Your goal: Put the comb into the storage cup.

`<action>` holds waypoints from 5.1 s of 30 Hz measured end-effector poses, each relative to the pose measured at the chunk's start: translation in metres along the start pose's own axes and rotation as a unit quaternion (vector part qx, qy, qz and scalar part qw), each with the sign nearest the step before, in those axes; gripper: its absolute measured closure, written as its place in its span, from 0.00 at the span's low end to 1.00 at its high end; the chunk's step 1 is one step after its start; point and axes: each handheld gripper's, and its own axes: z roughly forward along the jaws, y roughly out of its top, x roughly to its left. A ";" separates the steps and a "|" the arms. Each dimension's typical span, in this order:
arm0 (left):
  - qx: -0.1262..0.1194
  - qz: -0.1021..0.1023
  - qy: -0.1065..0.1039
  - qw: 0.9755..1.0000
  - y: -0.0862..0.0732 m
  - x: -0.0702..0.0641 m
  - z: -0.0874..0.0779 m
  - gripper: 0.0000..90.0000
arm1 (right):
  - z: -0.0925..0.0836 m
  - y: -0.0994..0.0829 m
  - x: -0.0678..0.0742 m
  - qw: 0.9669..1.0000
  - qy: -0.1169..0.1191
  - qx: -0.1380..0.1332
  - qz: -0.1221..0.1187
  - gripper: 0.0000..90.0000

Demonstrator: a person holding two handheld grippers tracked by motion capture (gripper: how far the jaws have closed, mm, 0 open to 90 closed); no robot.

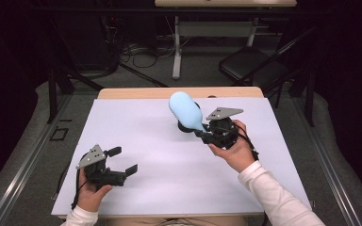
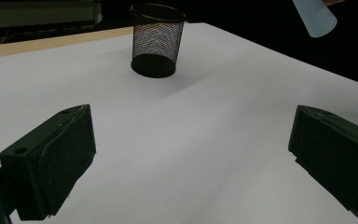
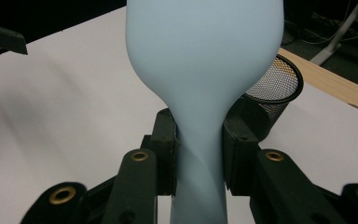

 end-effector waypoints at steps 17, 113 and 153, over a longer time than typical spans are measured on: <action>0.002 -0.020 -0.010 1.000 0.006 -0.002 0.005 0.01 | 0.005 0.007 0.007 1.000 0.011 -0.019 -0.003 0.77; 0.006 -0.076 -0.098 0.992 0.159 0.000 0.071 0.01 | 0.006 -0.002 0.018 0.996 0.036 -0.086 0.014 0.77; 0.031 -0.106 -0.119 0.987 0.172 -0.002 0.100 0.04 | 0.006 -0.001 0.023 0.995 0.045 -0.093 0.011 0.77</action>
